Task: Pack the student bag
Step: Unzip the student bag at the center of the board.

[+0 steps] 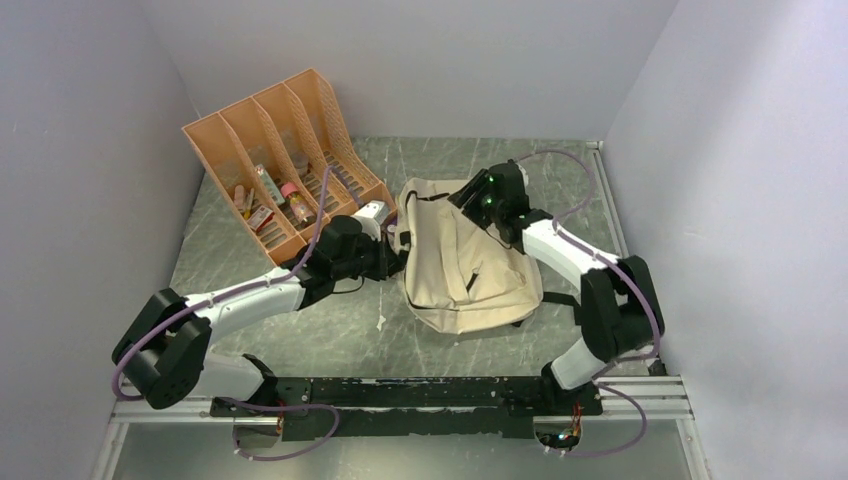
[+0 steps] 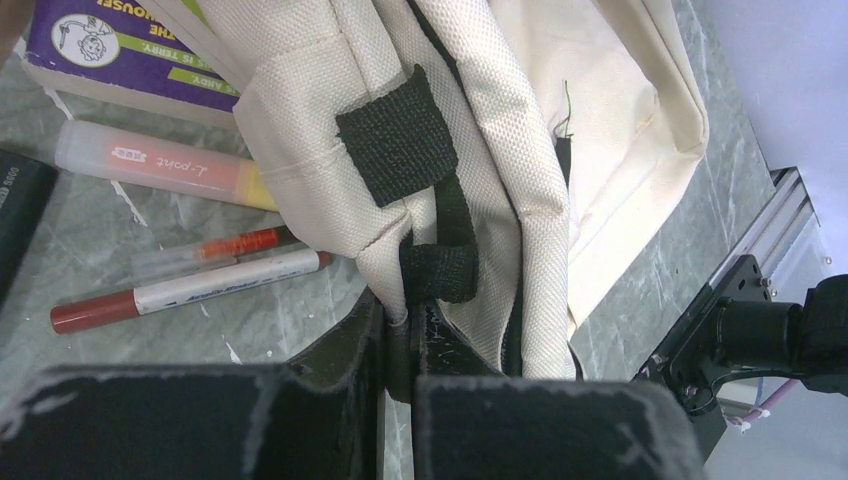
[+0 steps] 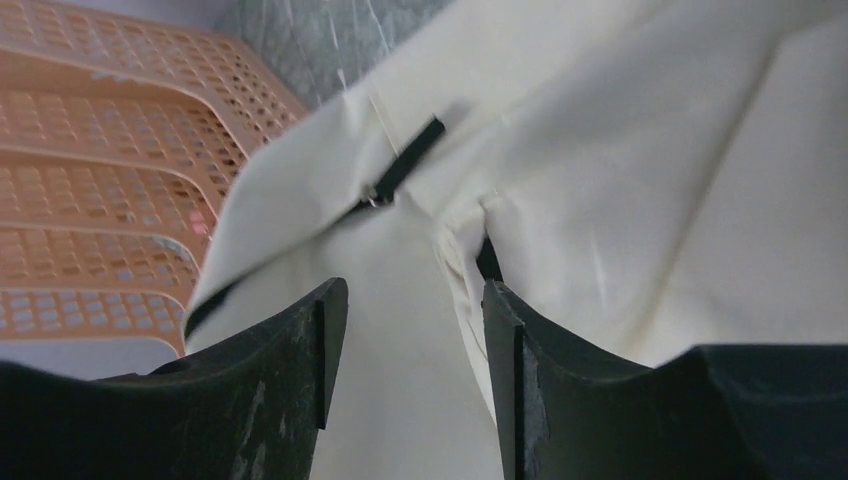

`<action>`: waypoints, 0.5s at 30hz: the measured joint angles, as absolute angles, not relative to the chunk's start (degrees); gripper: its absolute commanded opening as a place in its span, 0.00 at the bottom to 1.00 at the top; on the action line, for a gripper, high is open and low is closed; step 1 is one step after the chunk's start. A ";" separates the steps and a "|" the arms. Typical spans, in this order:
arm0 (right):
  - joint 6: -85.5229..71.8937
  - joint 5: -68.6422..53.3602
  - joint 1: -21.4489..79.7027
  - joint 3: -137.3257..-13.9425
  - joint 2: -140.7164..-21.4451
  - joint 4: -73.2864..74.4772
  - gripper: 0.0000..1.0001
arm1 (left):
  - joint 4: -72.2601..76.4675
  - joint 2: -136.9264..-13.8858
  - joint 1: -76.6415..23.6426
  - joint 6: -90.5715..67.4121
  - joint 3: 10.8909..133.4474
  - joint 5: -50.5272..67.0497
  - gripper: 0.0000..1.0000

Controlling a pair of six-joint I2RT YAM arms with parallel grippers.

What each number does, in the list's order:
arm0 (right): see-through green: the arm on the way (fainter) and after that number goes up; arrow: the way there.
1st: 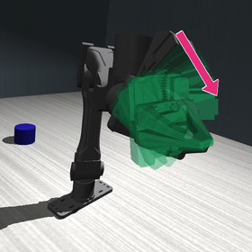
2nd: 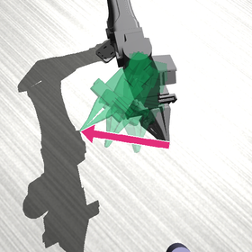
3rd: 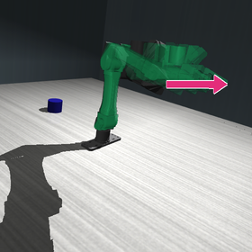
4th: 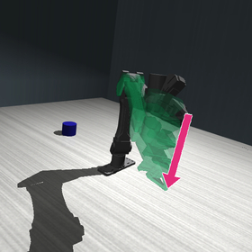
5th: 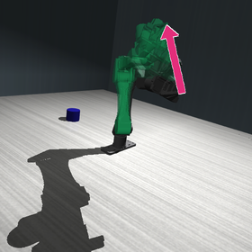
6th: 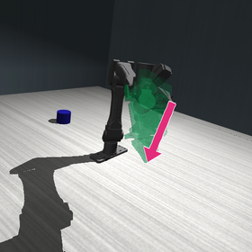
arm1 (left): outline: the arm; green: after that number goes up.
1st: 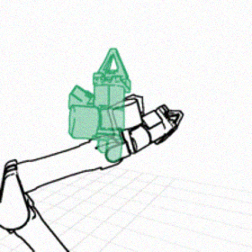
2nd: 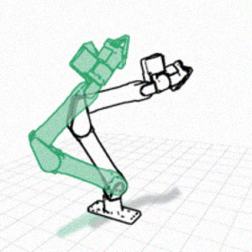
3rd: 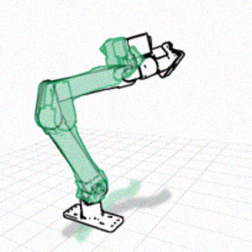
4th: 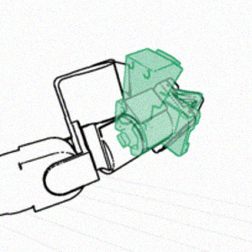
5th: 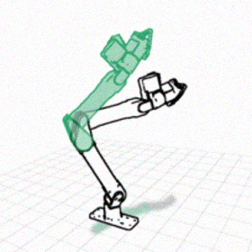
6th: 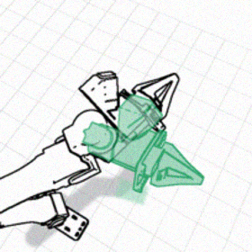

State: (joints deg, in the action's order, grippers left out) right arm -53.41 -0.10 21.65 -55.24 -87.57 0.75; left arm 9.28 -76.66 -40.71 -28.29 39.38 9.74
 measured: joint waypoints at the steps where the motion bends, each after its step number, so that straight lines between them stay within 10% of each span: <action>1: -53.93 -0.82 21.28 -56.53 -89.45 -0.12 0.53 | 9.41 -76.66 -40.73 -28.32 39.16 9.80 0.05; 15: -59.57 -11.55 17.45 -61.95 -104.68 -7.46 0.41 | 9.93 -76.66 -41.91 -28.34 38.17 10.76 0.05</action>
